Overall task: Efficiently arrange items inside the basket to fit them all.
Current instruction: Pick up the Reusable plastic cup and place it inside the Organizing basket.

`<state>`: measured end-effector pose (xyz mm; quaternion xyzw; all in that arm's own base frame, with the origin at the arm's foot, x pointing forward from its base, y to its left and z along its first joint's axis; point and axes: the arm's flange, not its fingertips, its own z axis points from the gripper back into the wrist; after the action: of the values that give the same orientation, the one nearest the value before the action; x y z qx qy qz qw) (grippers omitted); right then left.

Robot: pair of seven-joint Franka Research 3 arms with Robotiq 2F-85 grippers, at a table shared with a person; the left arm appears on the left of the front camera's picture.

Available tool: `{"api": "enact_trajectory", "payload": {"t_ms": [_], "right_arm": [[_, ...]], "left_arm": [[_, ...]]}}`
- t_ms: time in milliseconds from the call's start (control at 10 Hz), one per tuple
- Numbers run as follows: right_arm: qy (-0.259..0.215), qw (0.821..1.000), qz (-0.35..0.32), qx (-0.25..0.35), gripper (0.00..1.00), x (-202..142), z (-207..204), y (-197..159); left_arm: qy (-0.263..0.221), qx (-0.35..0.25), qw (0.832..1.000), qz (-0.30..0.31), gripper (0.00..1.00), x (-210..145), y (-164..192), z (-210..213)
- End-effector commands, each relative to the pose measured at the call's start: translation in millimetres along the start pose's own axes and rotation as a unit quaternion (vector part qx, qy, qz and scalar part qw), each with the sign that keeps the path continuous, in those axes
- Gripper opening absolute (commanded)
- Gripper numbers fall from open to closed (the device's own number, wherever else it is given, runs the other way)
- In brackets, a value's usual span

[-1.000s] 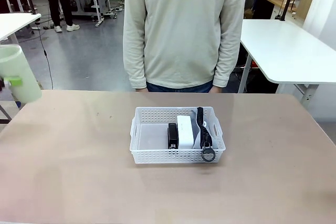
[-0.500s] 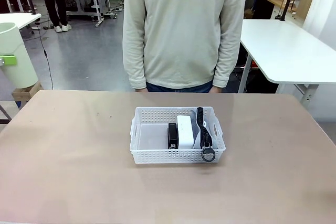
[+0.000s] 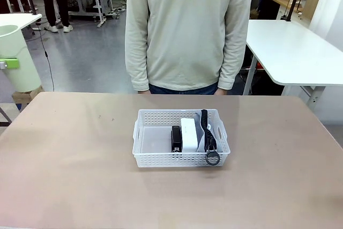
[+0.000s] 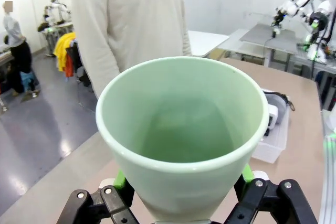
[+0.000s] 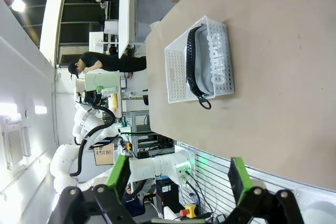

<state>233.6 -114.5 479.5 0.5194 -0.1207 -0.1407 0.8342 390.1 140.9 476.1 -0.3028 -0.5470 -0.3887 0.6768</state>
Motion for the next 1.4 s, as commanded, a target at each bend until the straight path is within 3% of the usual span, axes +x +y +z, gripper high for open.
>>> {"api": "enact_trajectory", "payload": {"t_ms": [0, 100, 300, 600, 700, 800, 900, 1300], "right_arm": [[0.001, 1.0, 0.013, -0.002, 1.0, 0, 0, -2], [0.001, 1.0, 0.013, -0.002, 1.0, 0, 0, -2], [0.001, 1.0, 0.013, -0.002, 1.0, 0, 0, -2], [0.001, 1.0, 0.013, -0.002, 1.0, 0, 0, -2], [0.001, 1.0, 0.013, -0.002, 1.0, 0, 0, -2], [0.001, 1.0, 0.013, -0.002, 1.0, 0, 0, -2], [0.001, 1.0, 0.013, -0.002, 1.0, 0, 0, -2], [0.001, 1.0, 0.013, -0.002, 1.0, 0, 0, -2]], "left_arm": [[0.009, -0.099, 0.994, 0.048, 0.88, 35, -34, -33], [0.041, -0.094, 0.986, 0.13, 0.88, 64, -64, -66], [0.145, -0.051, 0.97, 0.191, 0.88, 88, -124, -130], [0.294, -0.009, 0.944, 0.151, 0.88, 71, -194, -229], [0.301, 0.018, 0.941, 0.154, 0.88, 69, -210, -259], [0.306, -0.019, 0.933, 0.187, 0.88, 72, -219, -283], [0.275, 0.006, 0.951, 0.141, 0.88, 71, -216, -237], [0.275, 0.006, 0.951, 0.141, 0.88, 71, -216, -237]]}}
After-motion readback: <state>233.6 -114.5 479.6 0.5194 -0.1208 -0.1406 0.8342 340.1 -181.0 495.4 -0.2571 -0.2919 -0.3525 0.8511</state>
